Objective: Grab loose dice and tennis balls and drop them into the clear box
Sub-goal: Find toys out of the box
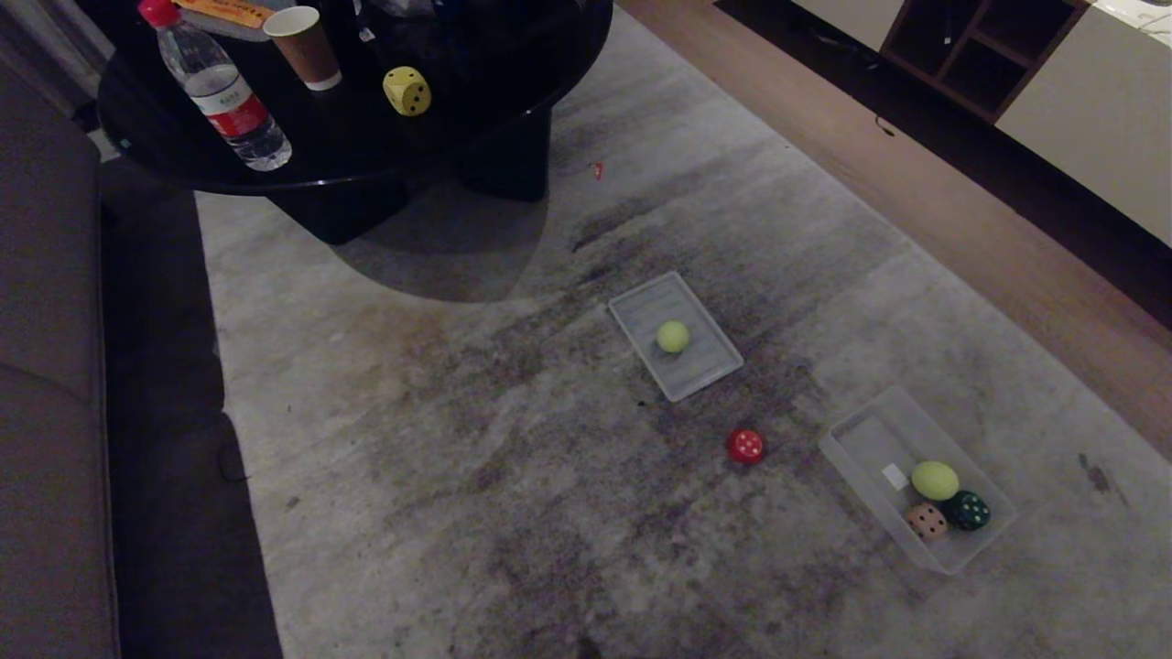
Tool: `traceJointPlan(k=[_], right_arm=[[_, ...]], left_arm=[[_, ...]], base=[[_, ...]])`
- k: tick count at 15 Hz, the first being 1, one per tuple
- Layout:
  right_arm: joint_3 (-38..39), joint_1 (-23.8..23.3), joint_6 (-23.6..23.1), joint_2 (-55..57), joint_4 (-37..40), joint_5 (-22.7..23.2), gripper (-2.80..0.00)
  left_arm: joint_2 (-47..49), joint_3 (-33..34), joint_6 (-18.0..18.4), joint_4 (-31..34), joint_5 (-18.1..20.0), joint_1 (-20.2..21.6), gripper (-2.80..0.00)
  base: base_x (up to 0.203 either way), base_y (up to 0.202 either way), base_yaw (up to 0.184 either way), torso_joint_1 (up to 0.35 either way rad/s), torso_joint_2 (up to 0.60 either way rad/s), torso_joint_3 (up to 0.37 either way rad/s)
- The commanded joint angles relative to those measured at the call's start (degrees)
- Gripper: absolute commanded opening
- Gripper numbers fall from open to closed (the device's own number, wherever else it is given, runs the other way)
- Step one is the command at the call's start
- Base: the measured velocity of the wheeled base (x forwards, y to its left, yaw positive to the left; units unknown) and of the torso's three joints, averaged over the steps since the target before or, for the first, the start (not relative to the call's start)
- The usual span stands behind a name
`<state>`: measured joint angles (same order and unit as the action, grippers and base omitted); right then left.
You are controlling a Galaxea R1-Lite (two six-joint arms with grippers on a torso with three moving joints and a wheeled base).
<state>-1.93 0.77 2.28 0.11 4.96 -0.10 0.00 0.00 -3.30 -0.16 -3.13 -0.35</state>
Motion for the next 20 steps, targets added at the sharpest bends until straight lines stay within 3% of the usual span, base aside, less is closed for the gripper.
traceJointPlan(k=[1, 20], right_arm=[[-0.01, 0.02, 0.01, -0.02, 0.05, 0.01, -2.80], [-0.01, 0.02, 0.01, -0.02, 0.05, 0.01, -2.80]], left_arm=[[0.09, 0.09, 0.05, 0.07, -0.03, 0.00, -2.80], [0.09, 0.09, 0.49, 0.07, 0.06, 0.00, -2.80]], base=[[0.000, 0.000, 0.000, 0.000, 0.00, -0.205], [0.000, 0.000, 0.000, 0.004, 0.00, -0.196]])
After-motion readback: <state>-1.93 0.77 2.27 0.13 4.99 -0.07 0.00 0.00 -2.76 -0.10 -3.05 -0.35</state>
